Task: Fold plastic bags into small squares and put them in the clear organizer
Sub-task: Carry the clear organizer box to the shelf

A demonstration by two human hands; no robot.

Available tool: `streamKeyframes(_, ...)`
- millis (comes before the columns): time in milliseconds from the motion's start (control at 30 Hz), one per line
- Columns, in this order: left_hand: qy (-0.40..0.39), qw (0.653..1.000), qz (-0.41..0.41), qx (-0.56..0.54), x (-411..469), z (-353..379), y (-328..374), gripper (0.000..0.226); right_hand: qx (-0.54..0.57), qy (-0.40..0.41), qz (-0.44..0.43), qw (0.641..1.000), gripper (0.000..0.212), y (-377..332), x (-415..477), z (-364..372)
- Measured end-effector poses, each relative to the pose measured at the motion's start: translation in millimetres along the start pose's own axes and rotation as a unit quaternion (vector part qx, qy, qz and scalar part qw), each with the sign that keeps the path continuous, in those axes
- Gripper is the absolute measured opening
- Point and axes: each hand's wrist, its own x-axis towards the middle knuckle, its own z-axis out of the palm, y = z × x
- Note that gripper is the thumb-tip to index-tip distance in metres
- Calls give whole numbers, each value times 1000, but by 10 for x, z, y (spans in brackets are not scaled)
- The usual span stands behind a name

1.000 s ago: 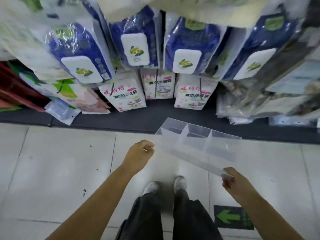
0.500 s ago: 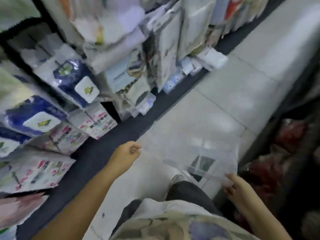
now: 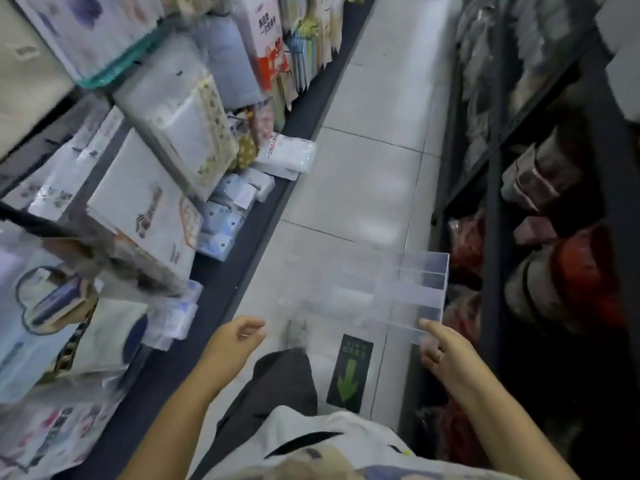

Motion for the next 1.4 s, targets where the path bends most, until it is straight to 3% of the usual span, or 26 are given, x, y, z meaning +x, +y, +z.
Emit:
streamKeyframes(200,23,999,-1,31,1494,-391,612,13,80,35,33,996,38,-1013,972,458)
streamKeyframes(467,-17,996,63,63,3676,-842,2429,13,98,89,19,991,23,-2589,1976,901)
streamKeyframes(633,-55,990,103,79,4801,-691,3555,12,125,109,32,986,13,-3389,2675,1041)
streamKeyframes(800,-74,986,117,96,5977,-414,4478,11,133,113,46,984,17,-4307,3785,1087)
streamKeyframes(1033,-64,994,58,66,7448,-358,5792,12,67,73,6,995,21,-6215,5403,1240)
streamKeyframes(1233,-31,999,27,33,8598,-435,6632,13,77,26,16,997,26,-7662,6669,1538)
streamKeyframes(1400,-3,1000,2,30,9869,-438,7336,15,87,40,38,995,27,-8699,7835,1936)
